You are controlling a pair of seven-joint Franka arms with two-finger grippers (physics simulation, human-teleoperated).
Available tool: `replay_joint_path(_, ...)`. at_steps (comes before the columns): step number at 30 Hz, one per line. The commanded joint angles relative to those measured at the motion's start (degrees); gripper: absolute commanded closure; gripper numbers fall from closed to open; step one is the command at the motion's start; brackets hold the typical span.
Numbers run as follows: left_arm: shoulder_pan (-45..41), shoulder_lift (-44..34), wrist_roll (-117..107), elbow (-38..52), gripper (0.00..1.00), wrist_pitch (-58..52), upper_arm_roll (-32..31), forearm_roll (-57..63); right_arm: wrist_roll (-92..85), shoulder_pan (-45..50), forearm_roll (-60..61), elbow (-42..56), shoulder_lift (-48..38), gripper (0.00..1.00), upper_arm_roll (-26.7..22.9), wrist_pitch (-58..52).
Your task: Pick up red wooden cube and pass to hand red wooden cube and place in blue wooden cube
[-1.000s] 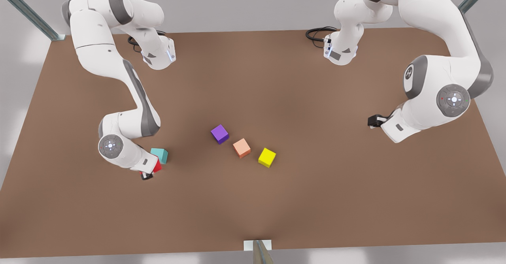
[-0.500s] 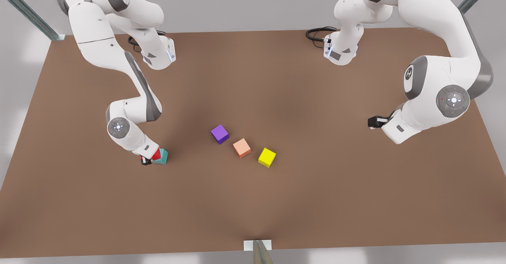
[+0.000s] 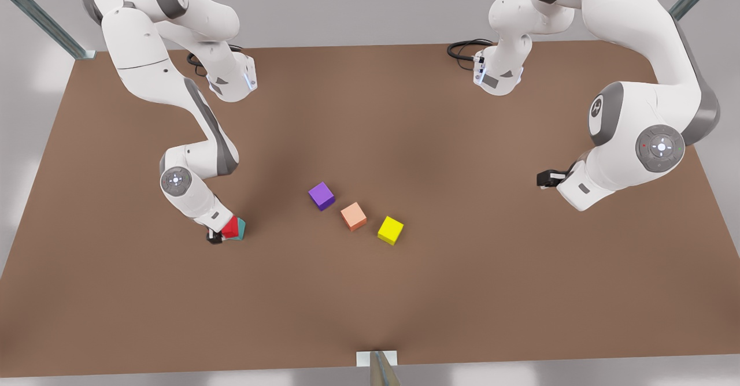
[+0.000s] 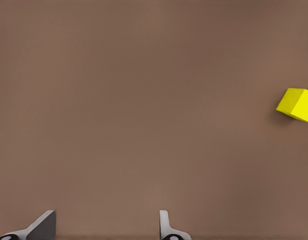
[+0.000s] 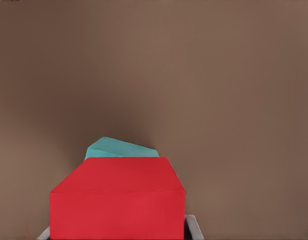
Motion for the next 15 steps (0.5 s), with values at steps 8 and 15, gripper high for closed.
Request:
replay_joint_path(8,0.01,0.00,-0.98,0.03,0.00,-0.04,-0.03,0.11,5.06,-0.07,-0.06,0.47,0.16,0.00,0.09,1.16)
replay_joint_path(15,-0.78,0.00,-0.89,-0.06,0.00,-0.30,-0.03,0.20,4.62,-0.59,0.47,0.29,-4.06,0.00,0.36,-6.22)
